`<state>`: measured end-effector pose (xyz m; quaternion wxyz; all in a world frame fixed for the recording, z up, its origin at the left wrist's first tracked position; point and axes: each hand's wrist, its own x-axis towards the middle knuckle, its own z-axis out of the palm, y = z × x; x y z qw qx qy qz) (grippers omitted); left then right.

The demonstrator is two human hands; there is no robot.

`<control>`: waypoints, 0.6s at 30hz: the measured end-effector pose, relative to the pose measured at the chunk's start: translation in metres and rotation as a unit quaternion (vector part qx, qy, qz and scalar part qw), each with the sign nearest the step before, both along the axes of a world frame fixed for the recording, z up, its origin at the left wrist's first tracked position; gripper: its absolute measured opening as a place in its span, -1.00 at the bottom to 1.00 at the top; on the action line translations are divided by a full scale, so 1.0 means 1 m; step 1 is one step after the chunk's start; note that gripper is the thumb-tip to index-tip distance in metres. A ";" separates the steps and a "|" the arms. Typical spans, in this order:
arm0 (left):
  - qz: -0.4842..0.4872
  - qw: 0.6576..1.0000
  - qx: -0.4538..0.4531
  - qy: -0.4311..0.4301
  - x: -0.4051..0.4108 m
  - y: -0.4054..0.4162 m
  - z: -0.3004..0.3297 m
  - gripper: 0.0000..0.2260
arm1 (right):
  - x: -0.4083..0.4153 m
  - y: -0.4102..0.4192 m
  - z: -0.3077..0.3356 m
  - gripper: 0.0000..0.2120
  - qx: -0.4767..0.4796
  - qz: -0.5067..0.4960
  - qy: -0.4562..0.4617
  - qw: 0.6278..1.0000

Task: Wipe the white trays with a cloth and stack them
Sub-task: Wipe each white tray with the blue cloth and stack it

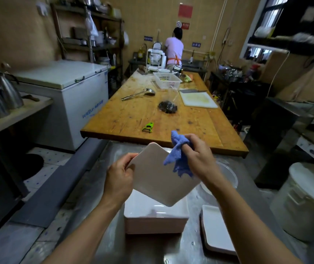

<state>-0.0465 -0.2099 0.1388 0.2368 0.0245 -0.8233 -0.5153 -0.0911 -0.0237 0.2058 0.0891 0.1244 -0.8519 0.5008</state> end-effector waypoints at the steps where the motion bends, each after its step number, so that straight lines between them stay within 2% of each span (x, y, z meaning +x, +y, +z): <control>1: -0.014 1.000 -0.003 0.007 0.002 0.000 0.006 -0.57 | 0.001 -0.003 0.005 -0.84 0.012 0.028 -0.007 1.000; 4: -0.040 0.999 -0.007 0.022 0.002 -0.001 0.021 -0.55 | 0.006 -0.010 0.016 -0.76 0.019 0.096 0.004 0.995; 7: -0.059 0.998 -0.015 0.029 -0.001 -0.003 0.032 -0.60 | 0.010 -0.008 0.026 -0.72 -0.016 0.166 -0.035 0.985; 9: -0.072 0.997 -0.025 0.027 -0.003 -0.004 0.038 -0.65 | 0.011 -0.006 0.030 -0.74 -0.005 0.199 -0.045 0.979; 15: -0.094 0.995 0.001 0.023 -0.007 -0.002 0.044 -0.66 | 0.014 0.008 0.029 -0.75 0.053 0.207 -0.024 0.977; 18: -0.078 0.992 0.098 0.006 -0.010 -0.004 0.038 -0.68 | 0.015 0.027 0.020 -0.75 0.085 0.188 -0.040 0.978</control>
